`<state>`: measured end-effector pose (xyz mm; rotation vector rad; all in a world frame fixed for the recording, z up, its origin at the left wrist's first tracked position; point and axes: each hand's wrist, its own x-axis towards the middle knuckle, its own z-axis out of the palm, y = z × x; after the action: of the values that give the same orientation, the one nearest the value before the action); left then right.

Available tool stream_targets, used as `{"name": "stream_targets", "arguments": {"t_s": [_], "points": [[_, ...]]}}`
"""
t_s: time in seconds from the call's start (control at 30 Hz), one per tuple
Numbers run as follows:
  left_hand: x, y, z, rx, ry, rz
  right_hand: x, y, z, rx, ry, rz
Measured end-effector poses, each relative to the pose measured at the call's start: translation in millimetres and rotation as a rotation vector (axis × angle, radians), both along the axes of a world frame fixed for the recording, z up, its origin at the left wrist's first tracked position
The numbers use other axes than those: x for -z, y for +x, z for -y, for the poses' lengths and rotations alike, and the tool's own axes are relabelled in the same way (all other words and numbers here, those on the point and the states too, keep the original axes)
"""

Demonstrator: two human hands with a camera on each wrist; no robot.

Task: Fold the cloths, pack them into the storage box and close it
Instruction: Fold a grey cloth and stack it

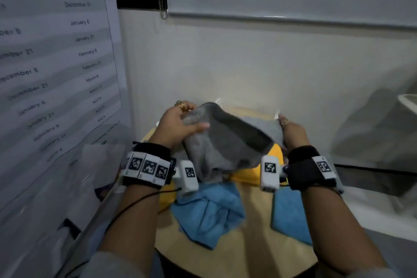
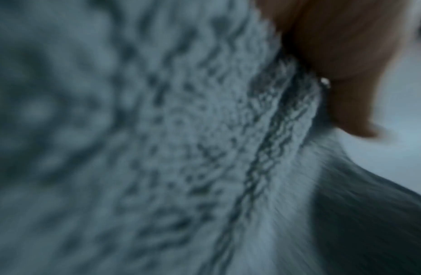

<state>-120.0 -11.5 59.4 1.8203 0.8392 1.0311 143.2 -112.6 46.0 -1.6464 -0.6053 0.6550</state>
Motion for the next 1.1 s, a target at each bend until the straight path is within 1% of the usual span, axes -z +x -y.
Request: {"name": "stream_targets", "arguments": {"t_s": [0.03, 0.07, 0.1, 0.13, 0.17, 0.2, 0.23, 0.27, 0.3, 0.33, 0.4, 0.43, 0.47, 0.5, 0.53, 0.57, 0.63, 0.7, 0.77, 0.83, 0.9, 0.93, 1.0, 1.03, 1.1], "points": [[-5, -8, -3, 0.065, 0.026, -0.179, -9, 9, 9, -0.014, -0.018, -0.085], [-11, -16, -5, 0.078, 0.077, -0.393, -14, 18, 17, -0.032, 0.005, -0.207], [-16, -22, -8, 0.041, 0.142, -0.607, -21, 22, 26, -0.071, 0.059, -0.338], [-18, -28, -11, -0.010, 0.184, -0.789, -26, 23, 33, -0.131, 0.105, -0.426], [-18, -32, -14, -0.065, 0.186, -0.924, -30, 24, 37, -0.178, 0.134, -0.459], [-16, -35, -16, -0.125, 0.170, -1.000, -36, 22, 41, -0.221, 0.154, -0.449], [-14, -37, -18, -0.199, 0.150, -1.021, -40, 19, 41, -0.251, 0.175, -0.410], [-13, -37, -20, -0.287, 0.148, -0.986, -44, 16, 38, -0.291, 0.169, -0.398], [-12, -35, -23, -0.379, 0.146, -0.926, -45, 17, 30, -0.314, 0.132, -0.371], [-15, -32, -25, -0.455, 0.157, -0.856, -46, 18, 20, -0.310, 0.065, -0.306], [-25, -25, -31, -0.573, 0.159, -0.720, -47, 26, -5, -0.246, -0.076, -0.062], [-34, -21, -35, -0.615, 0.151, -0.660, -51, 31, -17, -0.192, -0.139, 0.118], [-45, -16, -40, -0.653, 0.156, -0.597, -57, 36, -27, -0.097, -0.163, 0.289], [-56, -12, -46, -0.685, 0.172, -0.523, -65, 39, -34, -0.002, -0.127, 0.399], [-69, -9, -52, -0.710, 0.194, -0.430, -75, 39, -38, 0.059, -0.024, 0.425], [-81, -7, -59, -0.724, 0.230, -0.324, -85, 38, -41, 0.086, 0.116, 0.413], [-103, -7, -65, -0.697, 0.338, -0.113, -103, 34, -38, 0.073, 0.391, 0.303], [-110, -14, -59, -0.635, 0.448, 0.055, -112, 28, -24, 0.037, 0.541, 0.167], [-103, -28, -39, -0.555, 0.478, 0.111, -107, 26, 0, -0.044, 0.584, 0.058], [-79, -45, -13, -0.440, 0.471, 0.075, -81, 25, 30, -0.117, 0.523, -0.020], [-40, -64, 15, -0.328, 0.397, 0.000, -37, 22, 63, -0.138, 0.367, -0.091], [-16, -74, 27, -0.294, 0.346, -0.070, -11, 20, 77, -0.144, 0.269, -0.111], [37, -90, 47, -0.274, 0.256, -0.270, 44, 13, 101, -0.135, 0.079, -0.173], [60, -96, 57, -0.261, 0.242, -0.391, 68, 9, 112, -0.106, 0.001, -0.200], [96, -103, 70, -0.198, 0.220, -0.690, 105, -1, 131, -0.080, -0.144, -0.209]]}}
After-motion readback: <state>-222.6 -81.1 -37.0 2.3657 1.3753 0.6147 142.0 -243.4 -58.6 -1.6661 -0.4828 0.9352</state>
